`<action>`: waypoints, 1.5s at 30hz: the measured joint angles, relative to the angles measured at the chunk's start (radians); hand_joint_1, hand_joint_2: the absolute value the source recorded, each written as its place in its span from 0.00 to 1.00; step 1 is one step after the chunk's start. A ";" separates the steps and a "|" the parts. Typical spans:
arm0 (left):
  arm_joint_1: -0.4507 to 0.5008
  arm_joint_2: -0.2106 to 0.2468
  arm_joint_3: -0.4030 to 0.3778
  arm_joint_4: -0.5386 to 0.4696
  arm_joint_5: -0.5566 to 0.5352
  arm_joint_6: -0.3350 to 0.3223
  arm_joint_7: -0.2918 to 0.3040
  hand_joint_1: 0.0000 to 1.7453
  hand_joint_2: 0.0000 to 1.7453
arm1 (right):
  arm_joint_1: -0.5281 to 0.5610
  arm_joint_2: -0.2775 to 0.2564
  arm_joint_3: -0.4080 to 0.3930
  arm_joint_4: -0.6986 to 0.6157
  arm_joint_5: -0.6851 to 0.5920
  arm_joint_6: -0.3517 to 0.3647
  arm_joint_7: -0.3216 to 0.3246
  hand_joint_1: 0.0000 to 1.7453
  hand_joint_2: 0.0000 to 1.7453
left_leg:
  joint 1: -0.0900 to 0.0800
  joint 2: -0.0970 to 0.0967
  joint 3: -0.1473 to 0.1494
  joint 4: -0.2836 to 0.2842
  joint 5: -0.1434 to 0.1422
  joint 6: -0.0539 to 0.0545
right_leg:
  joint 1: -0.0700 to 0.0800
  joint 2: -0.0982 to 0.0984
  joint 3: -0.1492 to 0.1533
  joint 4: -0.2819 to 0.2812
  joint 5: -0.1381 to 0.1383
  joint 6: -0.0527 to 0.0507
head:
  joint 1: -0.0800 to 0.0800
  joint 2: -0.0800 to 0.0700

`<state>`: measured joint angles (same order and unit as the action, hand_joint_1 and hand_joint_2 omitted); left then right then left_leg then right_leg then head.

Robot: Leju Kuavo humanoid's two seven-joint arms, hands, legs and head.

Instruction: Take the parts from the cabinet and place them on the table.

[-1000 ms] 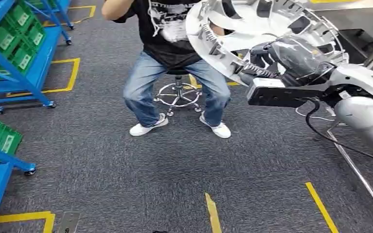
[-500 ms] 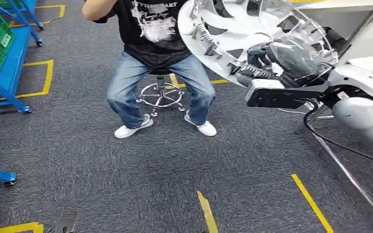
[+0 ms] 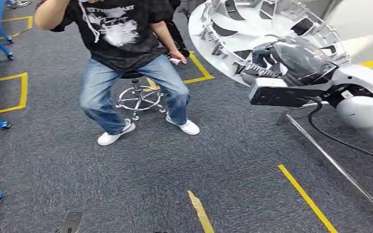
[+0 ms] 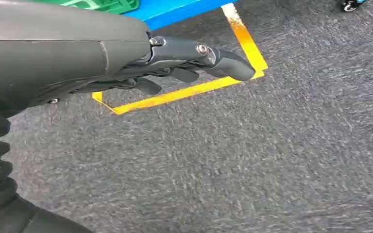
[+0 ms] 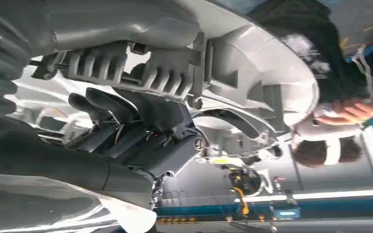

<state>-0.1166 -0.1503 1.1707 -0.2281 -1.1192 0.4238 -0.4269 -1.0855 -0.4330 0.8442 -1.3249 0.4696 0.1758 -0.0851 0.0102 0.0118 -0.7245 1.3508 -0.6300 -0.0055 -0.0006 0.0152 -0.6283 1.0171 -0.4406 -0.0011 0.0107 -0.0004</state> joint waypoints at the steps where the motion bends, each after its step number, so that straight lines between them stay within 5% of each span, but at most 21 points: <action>1: 0.000 0.000 0.000 0.000 0.000 0.000 0.003 0.00 1.00 | 0.001 0.000 0.000 0.000 0.000 0.000 0.000 1.00 1.00 | 0.000 0.000 0.008 -0.022 0.031 0.002 | 0.000 0.012 0.002 0.001 0.000 0.000 | 0.000 0.000; 4: -0.001 0.000 0.000 0.000 0.000 0.000 0.003 0.00 1.00 | 0.001 0.000 -0.003 0.000 0.000 0.000 0.000 1.00 1.00 | 0.001 -0.027 0.100 -0.254 0.172 0.013 | -0.001 0.038 0.008 0.005 -0.005 0.006 | -0.001 0.000; 5: -0.001 0.000 0.000 0.000 0.000 0.000 0.003 0.00 1.00 | -0.001 0.000 -0.003 0.001 0.000 0.000 0.000 1.00 1.00 | 0.003 -0.053 0.112 -0.277 0.161 0.015 | 0.003 0.045 0.002 0.008 -0.005 0.009 | 0.002 0.000; 9: -0.004 -0.001 0.000 0.000 0.000 0.000 0.003 0.00 1.00 | 0.001 -0.005 -0.004 0.002 -0.002 0.000 0.000 1.00 1.00 | -0.001 -0.037 0.117 -0.307 0.158 0.023 | -0.006 0.071 -0.014 0.006 0.007 0.033 | 0.001 0.000; 10: -0.004 -0.003 -0.002 0.000 0.000 0.000 0.003 0.00 1.00 | 0.002 -0.010 -0.006 0.002 -0.002 0.000 0.000 1.00 1.00 | 0.007 -0.027 0.122 -0.316 0.163 0.031 | -0.006 0.057 -0.027 0.011 -0.003 0.036 | 0.000 0.000; 12: -0.006 0.000 -0.003 0.000 0.000 0.001 0.003 0.00 1.00 | -0.003 -0.010 -0.006 0.002 -0.003 0.000 -0.001 1.00 1.00 | 0.007 -0.016 0.123 -0.316 0.165 0.039 | -0.006 0.003 -0.069 0.111 -0.062 0.049 | 0.007 0.000; 14: -0.005 0.000 -0.005 0.000 0.000 0.000 0.003 0.00 1.00 | 0.003 -0.010 -0.003 0.002 -0.003 0.000 -0.002 1.00 1.00 | 0.006 -0.001 0.122 -0.316 0.164 0.040 | -0.010 -0.006 -0.151 0.282 -0.126 0.058 | 0.007 0.000; 15: -0.004 0.000 -0.005 0.000 0.000 0.000 0.003 0.00 1.00 | 0.005 -0.010 -0.002 0.002 -0.003 0.000 -0.002 1.00 1.00 | 0.007 0.005 0.122 -0.316 0.163 0.040 | -0.012 -0.007 -0.169 0.317 -0.129 0.061 | 0.007 0.000; 17: -0.005 -0.001 -0.006 0.000 0.000 0.000 0.003 0.00 1.00 | 0.005 -0.010 -0.003 0.002 -0.003 0.000 -0.002 1.00 1.00 | 0.007 0.018 0.124 -0.315 0.162 0.039 | -0.014 -0.011 -0.139 0.249 -0.071 0.062 | 0.007 0.000; 19: -0.006 -0.001 -0.007 0.000 0.000 0.000 0.003 0.00 1.00 | 0.003 -0.010 -0.005 0.002 -0.004 0.000 0.000 1.00 1.00 | 0.008 0.029 0.132 -0.315 0.156 0.032 | -0.013 -0.039 -0.043 0.067 0.012 0.059 | 0.007 0.000; 20: -0.006 0.000 -0.007 0.000 0.000 0.000 0.003 0.00 1.00 | 0.002 -0.010 -0.007 0.002 -0.004 0.000 0.001 1.00 1.00 | 0.001 0.034 0.133 -0.315 0.153 0.025 | -0.002 -0.073 -0.011 0.016 -0.002 0.056 | 0.007 0.000; 24: -0.005 -0.001 -0.007 0.000 0.000 0.000 0.003 0.00 1.00 | 0.003 -0.011 -0.006 0.002 -0.006 0.000 -0.001 1.00 1.00 | -0.002 0.062 0.135 -0.316 0.153 0.010 | 0.003 -0.043 -0.012 0.005 0.005 0.024 | 0.005 0.000; 26: -0.007 0.000 -0.007 0.000 0.000 0.000 0.003 0.00 1.00 | 0.000 -0.012 -0.008 0.001 -0.006 0.000 -0.001 1.00 1.00 | 0.002 0.029 0.127 -0.291 0.122 -0.001 | -0.005 -0.032 -0.006 -0.003 0.010 0.014 | -0.001 0.000; 29: -0.001 -0.001 -0.007 0.000 0.000 0.000 0.003 0.00 1.00 | 0.001 -0.012 -0.003 0.002 -0.006 0.000 0.000 1.00 1.00 | 0.002 0.001 0.033 -0.067 0.014 -0.004 | -0.004 -0.008 -0.006 -0.003 0.010 0.002 | -0.002 0.000; 30: -0.001 0.000 -0.007 0.000 0.000 0.000 0.003 0.00 1.00 | 0.002 -0.012 -0.001 0.002 -0.006 0.000 0.000 1.00 1.00 | 0.002 0.000 0.012 -0.021 0.006 -0.005 | -0.003 0.002 -0.006 -0.003 0.009 0.002 | -0.002 0.000; 32: -0.002 0.000 -0.007 0.000 0.000 0.000 0.003 0.00 1.00 | 0.001 -0.012 0.001 0.002 -0.006 0.000 -0.001 1.00 1.00 | 0.002 -0.001 0.024 -0.059 0.056 -0.003 | -0.003 0.022 -0.005 -0.001 0.010 0.002 | -0.003 0.000; 34: -0.003 0.000 -0.007 0.000 0.000 0.000 0.003 0.00 1.00 | 0.001 -0.012 -0.001 0.002 -0.006 0.000 0.000 1.00 1.00 | 0.003 -0.010 0.089 -0.211 0.149 0.003 | -0.004 0.040 -0.003 0.003 0.008 0.005 | -0.003 0.000; 35: -0.003 0.000 -0.007 0.000 0.000 0.000 0.003 0.00 1.00 | 0.000 -0.012 -0.002 0.002 -0.006 0.000 0.000 1.00 1.00 | 0.007 -0.041 0.110 -0.266 0.164 0.006 | -0.005 0.046 -0.006 0.005 0.007 0.008 | -0.002 0.000; 40: -0.005 -0.004 -0.008 0.000 0.000 0.000 0.003 0.00 1.00 | -0.002 -0.018 -0.005 0.002 -0.006 0.000 -0.001 1.00 1.00 | 0.005 -0.032 0.122 -0.306 0.155 0.023 | -0.008 0.076 -0.029 0.009 0.018 0.038 | -0.001 0.000; 42: -0.008 -0.001 -0.008 0.000 0.000 0.000 0.003 0.00 1.00 | -0.007 -0.020 -0.006 0.001 -0.008 0.000 -0.002 1.00 1.00 | 0.007 -0.018 0.126 -0.311 0.160 0.036 | -0.009 0.014 -0.069 0.078 -0.030 0.047 | 0.004 0.000; 45: -0.006 0.000 -0.008 0.000 0.000 0.000 0.003 0.00 1.00 | -0.002 -0.020 -0.002 0.002 -0.009 0.001 -0.002 1.00 1.00 | 0.007 0.003 0.124 -0.310 0.159 0.039 | -0.013 -0.007 -0.174 0.299 -0.116 0.059 | 0.005 0.000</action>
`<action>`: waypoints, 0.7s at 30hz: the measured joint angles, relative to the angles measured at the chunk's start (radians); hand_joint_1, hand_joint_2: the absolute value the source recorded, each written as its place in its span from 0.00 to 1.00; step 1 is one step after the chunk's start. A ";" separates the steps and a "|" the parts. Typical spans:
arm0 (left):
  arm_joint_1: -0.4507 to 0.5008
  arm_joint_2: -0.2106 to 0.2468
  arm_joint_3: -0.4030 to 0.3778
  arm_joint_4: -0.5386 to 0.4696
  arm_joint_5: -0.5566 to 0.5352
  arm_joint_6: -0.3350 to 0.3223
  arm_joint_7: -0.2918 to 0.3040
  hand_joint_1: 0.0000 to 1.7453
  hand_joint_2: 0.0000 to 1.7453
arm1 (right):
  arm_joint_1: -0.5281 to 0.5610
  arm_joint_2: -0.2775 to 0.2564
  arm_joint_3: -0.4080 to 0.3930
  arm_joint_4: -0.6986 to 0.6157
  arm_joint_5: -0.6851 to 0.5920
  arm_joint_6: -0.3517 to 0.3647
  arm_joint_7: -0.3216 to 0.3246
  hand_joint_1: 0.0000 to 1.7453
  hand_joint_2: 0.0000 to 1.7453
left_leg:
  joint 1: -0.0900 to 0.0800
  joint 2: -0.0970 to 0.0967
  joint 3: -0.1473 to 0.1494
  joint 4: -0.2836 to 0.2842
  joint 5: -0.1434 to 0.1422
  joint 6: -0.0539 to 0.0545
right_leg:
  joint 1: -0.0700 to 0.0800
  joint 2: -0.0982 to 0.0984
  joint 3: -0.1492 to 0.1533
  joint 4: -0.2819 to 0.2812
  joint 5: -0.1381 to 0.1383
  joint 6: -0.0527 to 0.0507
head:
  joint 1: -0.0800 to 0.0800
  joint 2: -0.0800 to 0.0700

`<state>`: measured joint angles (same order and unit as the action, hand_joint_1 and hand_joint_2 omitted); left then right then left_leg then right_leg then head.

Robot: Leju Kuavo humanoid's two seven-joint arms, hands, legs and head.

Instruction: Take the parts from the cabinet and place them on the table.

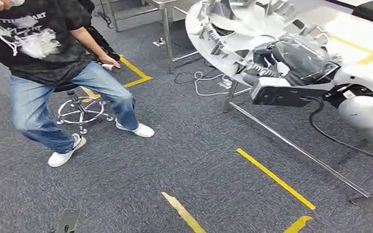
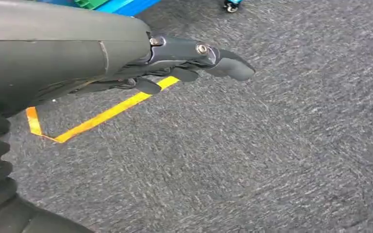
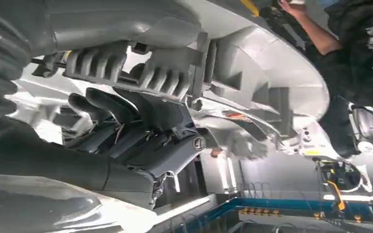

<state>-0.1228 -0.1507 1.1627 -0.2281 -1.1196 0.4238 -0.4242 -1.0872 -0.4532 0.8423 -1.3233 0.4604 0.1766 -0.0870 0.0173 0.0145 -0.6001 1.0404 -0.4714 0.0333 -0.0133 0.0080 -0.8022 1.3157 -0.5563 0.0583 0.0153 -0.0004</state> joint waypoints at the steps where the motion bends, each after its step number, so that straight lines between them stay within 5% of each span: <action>1: 0.001 0.000 0.000 0.000 0.000 0.000 0.000 0.00 1.00 | 0.002 0.000 0.000 0.000 0.000 0.000 0.000 1.00 1.00 | 0.000 0.007 0.001 0.000 0.000 0.000 | 0.000 -0.001 -0.009 0.016 0.005 0.001 | 0.000 0.000; 2: 0.000 -0.001 0.000 0.000 0.000 0.000 0.000 0.00 1.00 | 0.002 0.000 0.000 0.000 0.000 0.000 0.000 1.00 1.00 | 0.000 0.015 0.002 0.000 -0.001 0.000 | 0.000 -0.002 0.008 -0.016 0.033 0.001 | 0.000 0.000; 4: -0.001 -0.001 0.000 0.000 0.000 0.000 0.000 0.00 1.00 | 0.001 0.000 -0.002 0.000 0.000 0.000 0.000 1.00 1.00 | 0.000 0.028 0.008 0.000 -0.006 -0.005 | 0.001 -0.021 0.104 -0.191 0.115 -0.005 | 0.000 0.000; 5: -0.001 -0.001 0.000 0.000 0.000 0.000 0.000 0.00 1.00 | 0.000 0.000 -0.003 0.000 0.000 0.000 0.002 1.00 1.00 | -0.002 0.032 0.011 0.000 -0.009 -0.009 | 0.004 -0.052 0.146 -0.268 0.134 -0.009 | 0.000 0.000; 6: -0.001 -0.001 0.000 0.000 0.000 0.000 0.000 0.00 1.00 | -0.002 0.000 -0.005 0.000 0.000 0.000 0.002 1.00 1.00 | -0.010 0.039 0.008 0.002 -0.012 -0.015 | 0.019 -0.071 0.167 -0.288 0.118 -0.014 | 0.001 0.000; 10: -0.002 -0.001 0.000 0.000 0.000 0.000 0.000 0.00 1.00 | -0.001 -0.001 -0.003 -0.001 0.000 0.000 0.000 1.00 1.00 | -0.010 0.070 0.016 -0.003 -0.013 -0.030 | 0.019 -0.035 0.160 -0.296 0.126 -0.041 | 0.001 0.000; 11: -0.003 0.000 0.000 0.000 0.000 0.000 0.000 0.00 1.00 | -0.001 -0.001 -0.005 -0.003 0.000 0.000 0.001 1.00 1.00 | -0.006 0.056 0.014 0.006 -0.028 -0.037 | 0.011 -0.028 0.165 -0.302 0.129 -0.047 | -0.002 0.000; 13: -0.004 -0.002 0.000 0.000 0.000 0.000 0.000 0.00 1.00 | -0.004 -0.001 -0.005 -0.003 -0.003 0.001 0.001 1.00 1.00 | -0.006 0.008 -0.029 0.112 -0.095 -0.040 | 0.010 -0.017 0.166 -0.302 0.128 -0.057 | -0.010 0.000; 15: 0.002 -0.001 0.000 0.000 -0.001 -0.001 0.000 0.00 1.00 | -0.004 -0.001 0.000 -0.003 -0.002 0.003 0.002 1.00 1.00 | -0.006 -0.003 -0.100 0.272 -0.159 -0.042 | 0.012 0.002 0.166 -0.301 0.128 -0.062 | -0.010 0.000; 16: 0.003 -0.001 0.000 0.000 0.000 0.000 0.000 0.00 1.00 | -0.003 -0.001 0.001 -0.003 -0.003 0.005 0.002 1.00 1.00 | -0.006 -0.004 -0.120 0.310 -0.160 -0.042 | 0.013 0.014 0.166 -0.301 0.128 -0.062 | -0.009 0.000; 17: 0.002 0.000 0.000 0.000 0.000 0.000 0.000 0.00 1.00 | -0.002 -0.001 0.001 -0.003 -0.003 0.006 0.002 1.00 1.00 | -0.006 -0.004 -0.118 0.299 -0.140 -0.041 | 0.013 0.024 0.167 -0.300 0.128 -0.062 | -0.009 0.000; 19: 0.001 0.000 0.000 0.000 -0.001 -0.001 0.000 0.00 1.00 | -0.003 -0.001 0.000 -0.003 -0.004 0.006 0.001 1.00 1.00 | -0.005 -0.011 -0.062 0.158 -0.042 -0.037 | 0.011 0.046 0.168 -0.296 0.127 -0.060 | -0.009 0.000; 20: 0.001 0.000 0.000 0.000 -0.001 0.000 0.000 0.00 1.00 | -0.003 -0.001 -0.001 -0.003 -0.004 0.006 0.002 1.00 1.00 | -0.002 -0.032 -0.027 0.074 0.003 -0.035 | 0.010 0.054 0.169 -0.293 0.125 -0.056 | -0.010 0.000; 21: 0.002 0.000 0.000 0.000 -0.001 -0.001 0.000 0.00 1.00 | -0.004 -0.001 0.000 -0.003 -0.004 0.006 0.002 1.00 1.00 | 0.001 -0.071 -0.010 0.039 0.000 -0.032 | 0.012 0.061 0.166 -0.290 0.124 -0.051 | -0.008 0.000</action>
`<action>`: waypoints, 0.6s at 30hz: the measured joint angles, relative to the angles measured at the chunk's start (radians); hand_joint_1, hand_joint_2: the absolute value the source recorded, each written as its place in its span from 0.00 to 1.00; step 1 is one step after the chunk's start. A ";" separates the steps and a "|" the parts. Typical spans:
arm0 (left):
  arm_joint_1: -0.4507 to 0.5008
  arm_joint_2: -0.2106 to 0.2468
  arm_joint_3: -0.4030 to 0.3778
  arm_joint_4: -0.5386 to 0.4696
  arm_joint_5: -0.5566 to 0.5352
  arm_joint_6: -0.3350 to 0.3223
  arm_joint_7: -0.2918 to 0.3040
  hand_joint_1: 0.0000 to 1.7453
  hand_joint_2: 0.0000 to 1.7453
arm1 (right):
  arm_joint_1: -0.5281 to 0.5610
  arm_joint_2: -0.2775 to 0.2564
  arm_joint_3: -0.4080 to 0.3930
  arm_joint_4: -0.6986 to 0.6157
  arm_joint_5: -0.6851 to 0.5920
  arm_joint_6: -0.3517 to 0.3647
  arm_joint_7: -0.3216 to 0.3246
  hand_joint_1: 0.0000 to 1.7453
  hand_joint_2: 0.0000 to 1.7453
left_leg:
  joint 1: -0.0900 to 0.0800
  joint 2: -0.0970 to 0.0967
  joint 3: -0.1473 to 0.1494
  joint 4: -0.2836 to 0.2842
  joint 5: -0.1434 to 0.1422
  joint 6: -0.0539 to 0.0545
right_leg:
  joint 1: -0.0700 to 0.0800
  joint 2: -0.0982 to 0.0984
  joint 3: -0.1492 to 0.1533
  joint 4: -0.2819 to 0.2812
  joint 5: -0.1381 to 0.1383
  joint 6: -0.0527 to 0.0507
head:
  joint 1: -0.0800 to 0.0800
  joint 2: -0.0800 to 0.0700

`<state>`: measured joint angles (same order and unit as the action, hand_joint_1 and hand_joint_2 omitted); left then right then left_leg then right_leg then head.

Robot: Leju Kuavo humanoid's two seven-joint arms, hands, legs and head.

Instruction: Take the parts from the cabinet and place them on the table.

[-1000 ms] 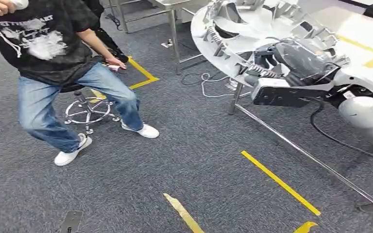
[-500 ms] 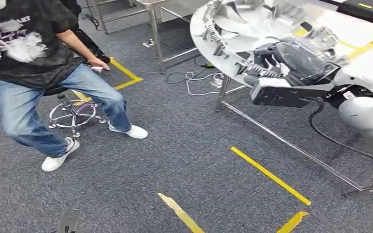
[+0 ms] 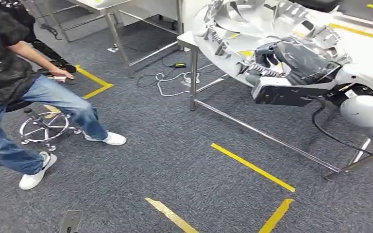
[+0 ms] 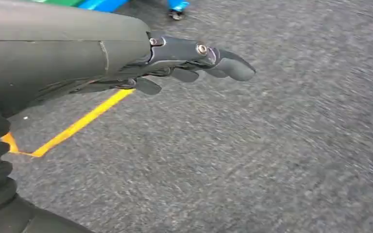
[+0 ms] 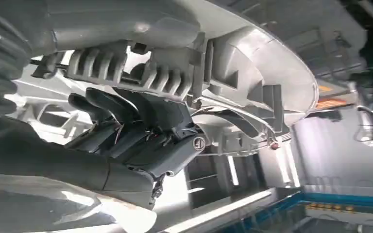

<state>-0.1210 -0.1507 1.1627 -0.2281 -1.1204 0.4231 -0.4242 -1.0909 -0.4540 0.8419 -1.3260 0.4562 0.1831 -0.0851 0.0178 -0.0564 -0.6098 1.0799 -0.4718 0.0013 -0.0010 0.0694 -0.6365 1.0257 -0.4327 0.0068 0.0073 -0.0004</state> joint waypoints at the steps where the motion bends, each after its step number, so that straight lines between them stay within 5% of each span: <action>1: 0.000 0.000 0.000 0.000 0.000 0.000 0.000 0.00 1.00 | -0.001 0.000 0.000 0.000 0.000 0.001 0.001 1.00 1.00 | 0.003 0.001 0.009 -0.031 -0.007 0.000 | 0.001 0.012 -0.010 0.008 0.001 0.005 | 0.002 0.000; 4: -0.001 -0.001 0.000 0.000 -0.001 0.000 0.000 0.00 1.00 | -0.001 -0.001 -0.001 0.000 -0.002 0.002 0.000 1.00 1.00 | -0.006 0.020 0.006 -0.029 -0.004 0.012 | -0.008 0.032 -0.018 -0.001 0.012 0.027 | 0.000 0.000; 5: -0.001 -0.004 -0.001 0.000 -0.001 0.000 0.000 0.00 1.00 | -0.001 -0.005 -0.003 0.000 -0.002 0.002 0.001 1.00 1.00 | 0.002 0.032 0.012 -0.040 0.002 0.022 | -0.009 0.024 -0.028 0.003 0.006 0.028 | 0.000 0.000; 6: -0.003 -0.001 -0.001 0.000 -0.001 0.000 0.000 0.00 1.00 | -0.004 -0.005 -0.003 0.000 -0.003 0.002 -0.001 1.00 1.00 | 0.000 0.039 0.013 -0.043 0.004 0.026 | -0.006 -0.016 -0.041 0.028 -0.012 0.031 | 0.003 0.000; 7: -0.005 0.000 -0.001 0.000 -0.001 0.000 0.000 0.00 1.00 | -0.008 -0.005 -0.002 0.000 -0.003 0.002 0.000 1.00 1.00 | -0.001 0.046 0.013 -0.043 0.005 0.033 | -0.009 -0.043 -0.070 0.091 -0.047 0.037 | 0.005 0.000; 9: -0.003 0.000 -0.001 0.000 -0.001 0.000 0.000 0.00 1.00 | -0.004 -0.005 0.001 0.000 -0.003 0.003 0.000 1.00 1.00 | -0.001 0.062 0.012 -0.043 0.004 0.033 | -0.012 -0.061 -0.151 0.257 -0.114 0.047 | 0.005 0.000; 11: -0.001 0.000 -0.001 0.000 -0.001 0.000 0.000 0.00 1.00 | -0.002 -0.005 0.002 0.000 -0.003 0.004 0.000 1.00 1.00 | -0.001 0.079 0.012 -0.042 0.003 0.033 | -0.012 -0.062 -0.180 0.310 -0.113 0.051 | 0.005 0.000; 12: -0.002 -0.001 -0.001 0.000 -0.001 0.000 0.000 0.00 1.00 | -0.002 -0.005 0.002 0.000 -0.003 0.004 0.000 1.00 1.00 | -0.001 0.086 0.013 -0.042 0.002 0.032 | -0.012 -0.063 -0.158 0.270 -0.083 0.050 | 0.005 0.000; 14: -0.003 -0.001 -0.002 0.000 -0.001 0.000 0.000 0.00 1.00 | -0.003 -0.005 -0.001 0.000 -0.003 0.004 0.002 1.00 1.00 | -0.001 0.099 0.019 -0.042 -0.003 0.027 | -0.011 -0.087 -0.057 0.085 0.001 0.045 | 0.005 0.000; 15: -0.002 0.000 -0.002 0.000 -0.001 0.000 0.000 0.00 1.00 | -0.004 -0.005 -0.002 0.000 -0.004 0.004 0.003 1.00 1.00 | -0.004 0.104 0.022 -0.042 -0.006 0.022 | -0.006 -0.129 -0.024 0.017 0.006 0.041 | 0.005 0.000; 16: -0.002 0.000 -0.002 0.000 -0.001 0.000 0.000 0.00 1.00 | -0.006 -0.005 -0.001 0.000 -0.005 0.004 0.002 1.00 1.00 | -0.013 0.109 0.019 -0.037 -0.010 0.015 | 0.008 -0.134 -0.004 0.001 0.003 0.032 | 0.006 0.000; 18: -0.001 0.000 -0.002 0.000 -0.001 0.000 0.000 0.00 1.00 | -0.003 -0.005 0.000 -0.002 -0.005 0.004 -0.001 1.00 1.00 | -0.014 0.128 0.022 -0.041 -0.011 0.010 | 0.007 -0.122 -0.010 0.000 -0.001 0.018 | 0.001 0.000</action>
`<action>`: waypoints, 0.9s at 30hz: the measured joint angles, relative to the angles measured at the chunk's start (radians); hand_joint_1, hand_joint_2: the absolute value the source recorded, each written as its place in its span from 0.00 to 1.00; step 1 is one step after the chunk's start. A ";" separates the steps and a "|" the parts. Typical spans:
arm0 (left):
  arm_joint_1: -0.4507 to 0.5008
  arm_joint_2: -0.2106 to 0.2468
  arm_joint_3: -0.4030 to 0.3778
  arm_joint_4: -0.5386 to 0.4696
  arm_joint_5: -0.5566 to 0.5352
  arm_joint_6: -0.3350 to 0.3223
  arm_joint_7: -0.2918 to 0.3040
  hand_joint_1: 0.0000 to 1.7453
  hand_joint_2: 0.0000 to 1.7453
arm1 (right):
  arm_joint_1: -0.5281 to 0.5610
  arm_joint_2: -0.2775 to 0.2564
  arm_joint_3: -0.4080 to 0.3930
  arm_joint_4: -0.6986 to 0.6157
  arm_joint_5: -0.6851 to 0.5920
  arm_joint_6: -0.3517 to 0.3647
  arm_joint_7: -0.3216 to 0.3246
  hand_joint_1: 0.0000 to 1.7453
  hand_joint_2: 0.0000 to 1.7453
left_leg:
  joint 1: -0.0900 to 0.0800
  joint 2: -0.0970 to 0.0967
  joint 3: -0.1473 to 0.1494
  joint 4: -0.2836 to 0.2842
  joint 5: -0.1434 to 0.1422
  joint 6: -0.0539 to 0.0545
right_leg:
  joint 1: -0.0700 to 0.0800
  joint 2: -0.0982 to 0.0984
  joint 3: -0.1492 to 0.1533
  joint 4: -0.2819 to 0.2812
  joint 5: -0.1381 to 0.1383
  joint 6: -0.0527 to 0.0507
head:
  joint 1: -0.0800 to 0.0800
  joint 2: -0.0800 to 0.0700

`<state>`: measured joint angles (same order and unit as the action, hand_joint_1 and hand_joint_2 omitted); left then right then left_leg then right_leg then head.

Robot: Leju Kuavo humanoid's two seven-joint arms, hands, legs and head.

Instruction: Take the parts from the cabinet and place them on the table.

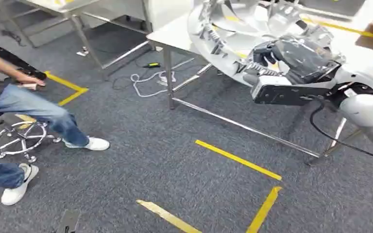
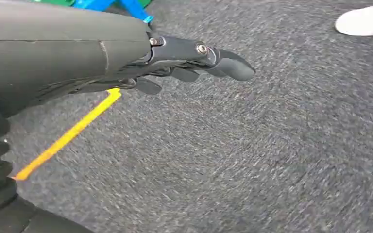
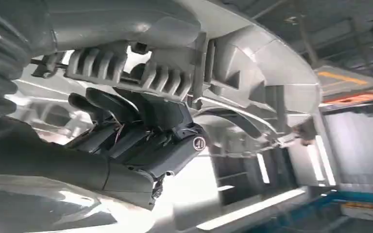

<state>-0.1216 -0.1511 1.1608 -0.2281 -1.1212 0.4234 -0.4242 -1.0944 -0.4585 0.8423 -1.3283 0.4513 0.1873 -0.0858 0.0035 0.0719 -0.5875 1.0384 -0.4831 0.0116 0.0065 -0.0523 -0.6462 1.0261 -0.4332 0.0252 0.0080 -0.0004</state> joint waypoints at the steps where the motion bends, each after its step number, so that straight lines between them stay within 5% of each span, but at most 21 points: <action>1: -0.001 -0.001 0.000 0.000 0.000 0.000 0.000 0.00 1.00 | 0.001 0.000 0.000 0.000 0.000 0.000 0.001 1.00 1.00 | 0.001 0.011 0.003 -0.002 -0.001 -0.004 | 0.002 0.009 -0.001 0.000 0.000 -0.006 | 0.001 0.000; 2: -0.002 -0.001 -0.001 0.000 0.000 0.000 0.000 0.00 1.00 | 0.000 0.000 -0.001 0.000 0.000 0.000 0.001 1.00 1.00 | 0.003 0.017 0.005 0.001 -0.007 -0.011 | 0.000 0.019 0.002 -0.005 0.003 -0.013 | 0.002 0.000; 4: -0.004 0.000 -0.003 0.000 0.000 0.000 0.000 0.00 1.00 | -0.004 0.000 -0.002 -0.001 0.000 0.000 0.002 1.00 1.00 | 0.006 -0.042 -0.018 0.062 -0.055 -0.017 | -0.007 0.030 0.006 -0.007 0.003 -0.024 | -0.002 0.000; 7: 0.002 -0.001 -0.005 0.000 0.000 0.000 0.000 0.00 1.00 | -0.001 0.000 0.003 0.000 0.000 0.000 0.003 1.00 1.00 | 0.006 -0.060 -0.123 0.295 -0.152 -0.018 | -0.005 0.061 0.006 -0.006 0.002 -0.031 | -0.003 0.000; 9: 0.002 0.000 -0.005 0.000 0.000 0.000 0.000 0.00 1.00 | 0.000 0.000 0.005 0.000 0.000 0.000 0.002 1.00 1.00 | 0.006 -0.061 -0.128 0.286 -0.115 -0.015 | -0.005 0.084 0.007 -0.005 0.002 -0.031 | -0.003 0.000; 11: 0.001 0.000 -0.005 0.000 0.000 0.000 0.000 0.00 1.00 | 0.000 0.000 0.004 0.000 0.000 0.000 0.002 1.00 1.00 | 0.006 -0.068 -0.070 0.141 -0.021 -0.009 | -0.006 0.103 0.011 -0.002 0.001 -0.028 | -0.003 0.000; 12: 0.001 0.000 -0.005 0.000 0.000 0.000 0.000 0.00 1.00 | 0.000 0.000 0.003 0.000 0.000 0.000 0.002 1.00 1.00 | 0.008 -0.092 -0.036 0.052 0.025 -0.006 | -0.007 0.111 0.011 -0.001 -0.002 -0.024 | -0.002 0.000; 13: 0.001 0.000 -0.005 0.000 0.000 0.000 0.000 0.00 1.00 | -0.001 0.000 0.003 0.000 -0.001 0.000 0.003 1.00 1.00 | 0.010 -0.120 -0.027 0.033 0.014 -0.005 | -0.002 0.118 0.005 0.005 -0.002 -0.020 | -0.002 0.000; 17: -0.001 0.000 -0.006 0.000 0.000 0.000 0.002 0.00 1.00 | 0.001 -0.004 0.001 0.000 -0.004 0.000 0.003 1.00 1.00 | 0.005 -0.101 -0.021 0.007 0.014 0.006 | -0.012 0.144 -0.007 -0.001 0.009 0.005 | -0.001 0.000; 18: -0.001 -0.002 -0.007 0.000 0.000 0.000 0.002 0.00 1.00 | 0.003 -0.008 -0.002 0.000 -0.005 0.000 0.003 1.00 1.00 | 0.011 -0.090 -0.015 -0.001 0.019 0.014 | -0.013 0.124 -0.019 0.009 -0.003 0.006 | -0.002 0.000; 20: -0.003 0.001 -0.008 0.000 0.000 0.001 0.002 0.00 1.00 | -0.001 -0.008 -0.002 0.000 -0.007 0.000 0.002 1.00 1.00 | 0.010 -0.079 -0.015 -0.002 0.019 0.026 | -0.012 0.075 -0.067 0.115 -0.061 0.014 | 0.003 0.000; 22: -0.002 0.000 -0.008 0.000 0.000 0.001 0.002 0.00 1.00 | 0.004 -0.008 0.000 0.000 -0.007 0.000 0.002 1.00 1.00 | 0.008 -0.066 -0.015 -0.002 0.017 0.029 | -0.017 0.063 -0.141 0.270 -0.125 0.023 | 0.002 0.000; 23: -0.001 0.000 -0.008 0.000 0.000 0.001 0.002 0.00 1.00 | 0.007 -0.008 0.001 0.000 -0.007 0.000 0.002 1.00 1.00 | 0.008 -0.058 -0.015 -0.002 0.017 0.029 | -0.019 0.062 -0.160 0.308 -0.131 0.025 | 0.003 0.000; 25: -0.002 0.000 -0.009 0.000 0.000 0.001 0.002 0.00 1.00 | 0.008 -0.008 0.001 0.000 -0.006 0.000 0.002 1.00 1.00 | 0.008 -0.044 -0.013 -0.001 0.014 0.027 | -0.019 0.059 -0.121 0.234 -0.075 0.025 | 0.003 0.000; 27: -0.002 0.000 -0.011 0.000 0.000 0.001 0.002 0.00 1.00 | 0.007 -0.008 -0.002 0.000 -0.006 0.000 0.003 1.00 1.00 | 0.008 -0.035 -0.004 -0.001 0.008 0.020 | -0.018 0.027 -0.018 0.048 0.006 0.021 | 0.003 0.000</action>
<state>-0.1235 -0.1507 1.1498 -0.2281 -1.1212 0.4242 -0.4223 -1.0871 -0.4665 0.8408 -1.3287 0.4448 0.1869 -0.0824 0.0114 0.0374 -0.5917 1.0372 -0.4752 0.0317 -0.0114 -0.0248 -0.6643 1.0742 -0.4274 0.0460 0.0107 -0.0004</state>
